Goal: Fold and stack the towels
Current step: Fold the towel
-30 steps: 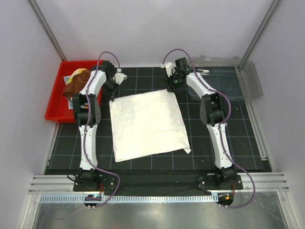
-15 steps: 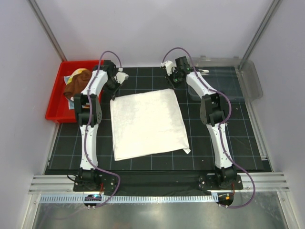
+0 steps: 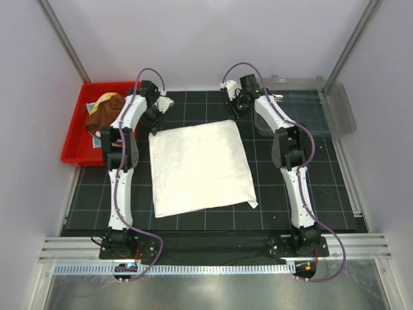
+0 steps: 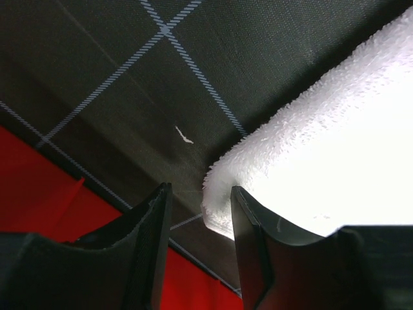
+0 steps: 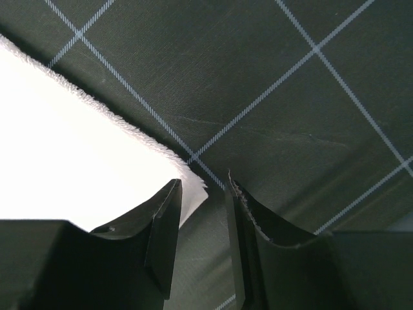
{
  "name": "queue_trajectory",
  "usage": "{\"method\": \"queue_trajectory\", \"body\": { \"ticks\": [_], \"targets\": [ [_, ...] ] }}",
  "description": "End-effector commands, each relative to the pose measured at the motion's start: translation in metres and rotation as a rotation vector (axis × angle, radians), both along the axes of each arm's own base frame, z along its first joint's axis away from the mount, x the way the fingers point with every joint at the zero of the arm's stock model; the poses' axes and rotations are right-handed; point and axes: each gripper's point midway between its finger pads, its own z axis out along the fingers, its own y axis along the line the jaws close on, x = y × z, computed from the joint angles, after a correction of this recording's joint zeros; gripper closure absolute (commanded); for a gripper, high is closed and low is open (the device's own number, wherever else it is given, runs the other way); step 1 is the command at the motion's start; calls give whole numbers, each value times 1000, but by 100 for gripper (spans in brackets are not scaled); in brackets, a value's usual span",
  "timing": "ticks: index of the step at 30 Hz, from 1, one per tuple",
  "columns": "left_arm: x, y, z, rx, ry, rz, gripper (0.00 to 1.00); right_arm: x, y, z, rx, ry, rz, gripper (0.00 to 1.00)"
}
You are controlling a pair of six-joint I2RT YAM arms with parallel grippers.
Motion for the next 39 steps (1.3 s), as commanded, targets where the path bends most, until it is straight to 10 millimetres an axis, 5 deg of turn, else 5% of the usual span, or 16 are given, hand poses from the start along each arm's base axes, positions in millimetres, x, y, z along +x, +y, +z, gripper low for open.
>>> {"method": "queue_trajectory", "body": {
  "ticks": [1, 6, 15, 18, 22, 25, 31, 39],
  "targets": [
    [12, 5, 16, 37, -54, -23, 55, 7, 0, 23, 9, -45, 14, 58],
    [8, 7, 8, 50, -28, -18, 56, 3, 2, 13, 12, -10, 33, 54],
    [7, -2, -4, 14, 3, -39, 81, 2, 5, -8, 20, 26, 36, 55],
    [9, -6, -6, 7, 3, -50, 98, 5, 5, -12, 23, 26, 28, 61],
    [13, -12, -6, -5, -10, -64, 100, 10, 2, -11, 24, 10, 14, 80],
    [24, -17, 3, -9, -69, -47, 100, 21, -4, 5, 18, -42, -28, 99],
    [56, -18, 55, -22, -297, -11, 100, 36, -11, 67, 39, -202, -49, 99],
    [57, -14, 73, -4, -350, 7, 100, 36, -33, 82, 17, -272, -73, 99]
  ]
}}
